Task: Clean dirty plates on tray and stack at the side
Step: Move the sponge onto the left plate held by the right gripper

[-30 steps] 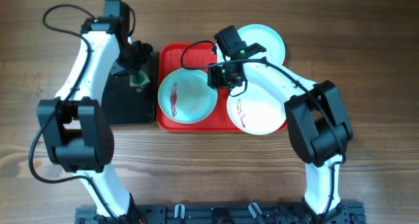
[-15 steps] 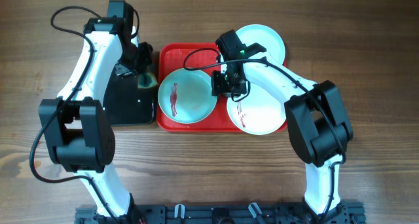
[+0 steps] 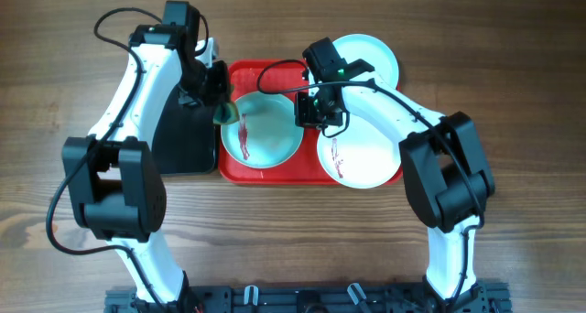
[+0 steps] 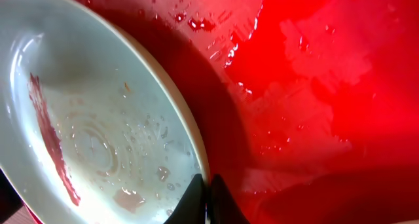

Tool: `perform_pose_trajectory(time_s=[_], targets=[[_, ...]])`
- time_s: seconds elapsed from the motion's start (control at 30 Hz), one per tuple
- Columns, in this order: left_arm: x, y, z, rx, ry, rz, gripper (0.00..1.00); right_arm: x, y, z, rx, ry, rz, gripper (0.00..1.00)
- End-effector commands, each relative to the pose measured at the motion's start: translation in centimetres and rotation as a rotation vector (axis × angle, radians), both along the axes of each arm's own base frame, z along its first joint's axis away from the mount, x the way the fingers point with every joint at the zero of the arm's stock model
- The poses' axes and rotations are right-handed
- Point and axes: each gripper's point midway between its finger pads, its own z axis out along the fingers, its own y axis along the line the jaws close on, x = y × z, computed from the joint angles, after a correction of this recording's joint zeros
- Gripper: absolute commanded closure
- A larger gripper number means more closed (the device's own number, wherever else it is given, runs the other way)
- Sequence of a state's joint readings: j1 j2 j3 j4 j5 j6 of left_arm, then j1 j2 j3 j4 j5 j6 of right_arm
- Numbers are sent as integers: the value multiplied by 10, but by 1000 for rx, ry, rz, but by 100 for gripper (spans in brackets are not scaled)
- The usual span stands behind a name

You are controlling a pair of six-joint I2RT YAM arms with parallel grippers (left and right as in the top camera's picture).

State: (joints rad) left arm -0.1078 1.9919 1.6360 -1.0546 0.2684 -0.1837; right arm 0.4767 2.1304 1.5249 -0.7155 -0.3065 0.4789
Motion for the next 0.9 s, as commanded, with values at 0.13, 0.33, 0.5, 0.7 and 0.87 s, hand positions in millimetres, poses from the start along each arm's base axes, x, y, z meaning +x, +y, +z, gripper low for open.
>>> perform_pose_trajectory(time_s=[0.13, 0.33, 0.5, 0.7, 0.87], targets=[[-4, -22, -22, 38, -38, -31, 96, 10, -15, -9, 2, 15, -39, 96], [-8, -36, -55, 82, -83, -45, 96, 13, -14, -9, 7, 6, -41, 96], [-11, -41, -76, 108, -127, -64, 96, 13, -14, -9, 6, 4, -36, 95], [-26, -45, -89, 91, -91, -85, 96, 14, -15, -9, 3, 1, -36, 95], [-23, -91, -71, -172, -134, -184, 96, 13, -15, -9, 2, 4, -35, 95]])
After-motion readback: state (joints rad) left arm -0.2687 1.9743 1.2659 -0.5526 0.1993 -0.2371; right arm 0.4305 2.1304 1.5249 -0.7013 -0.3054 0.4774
